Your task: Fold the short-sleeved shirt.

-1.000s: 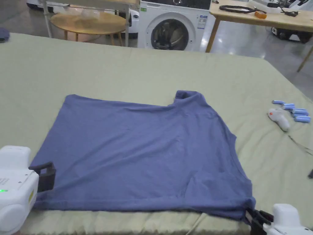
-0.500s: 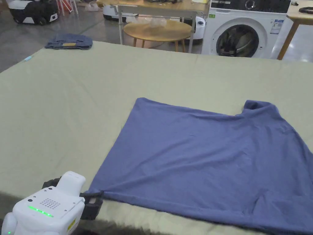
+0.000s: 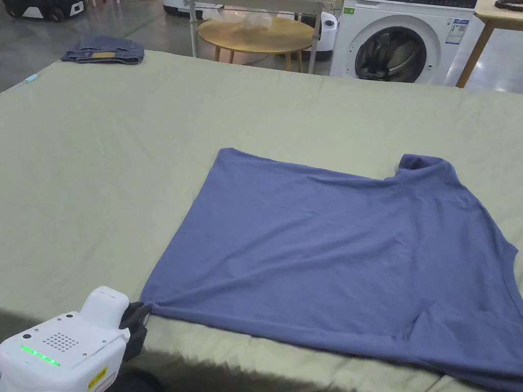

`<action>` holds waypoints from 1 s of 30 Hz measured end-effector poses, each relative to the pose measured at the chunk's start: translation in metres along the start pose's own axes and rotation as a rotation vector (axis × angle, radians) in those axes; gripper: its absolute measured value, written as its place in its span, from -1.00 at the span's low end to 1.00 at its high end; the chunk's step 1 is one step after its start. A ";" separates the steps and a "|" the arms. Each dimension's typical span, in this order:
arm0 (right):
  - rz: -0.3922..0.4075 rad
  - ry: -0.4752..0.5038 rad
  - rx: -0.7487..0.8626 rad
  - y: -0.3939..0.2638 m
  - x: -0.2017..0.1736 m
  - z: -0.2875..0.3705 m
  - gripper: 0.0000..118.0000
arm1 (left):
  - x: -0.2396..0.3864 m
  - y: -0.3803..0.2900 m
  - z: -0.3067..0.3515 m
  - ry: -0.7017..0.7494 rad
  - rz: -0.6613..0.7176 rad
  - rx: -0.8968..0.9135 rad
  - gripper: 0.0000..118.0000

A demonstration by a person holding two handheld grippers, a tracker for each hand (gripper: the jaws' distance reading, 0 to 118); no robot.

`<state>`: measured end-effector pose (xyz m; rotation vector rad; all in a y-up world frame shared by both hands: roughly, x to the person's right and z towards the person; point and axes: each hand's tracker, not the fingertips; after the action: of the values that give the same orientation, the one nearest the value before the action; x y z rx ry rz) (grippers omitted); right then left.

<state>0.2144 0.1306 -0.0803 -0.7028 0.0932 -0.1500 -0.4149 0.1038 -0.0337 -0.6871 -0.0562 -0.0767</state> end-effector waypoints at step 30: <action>0.035 0.066 0.140 0.137 -0.014 0.007 -1.00 | -0.009 0.143 0.003 -0.036 0.126 0.178 -0.99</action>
<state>0.2165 0.2409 -0.1637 -0.5560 0.1566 -0.1451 -0.4107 0.2161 -0.1226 -0.5126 -0.0530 0.0613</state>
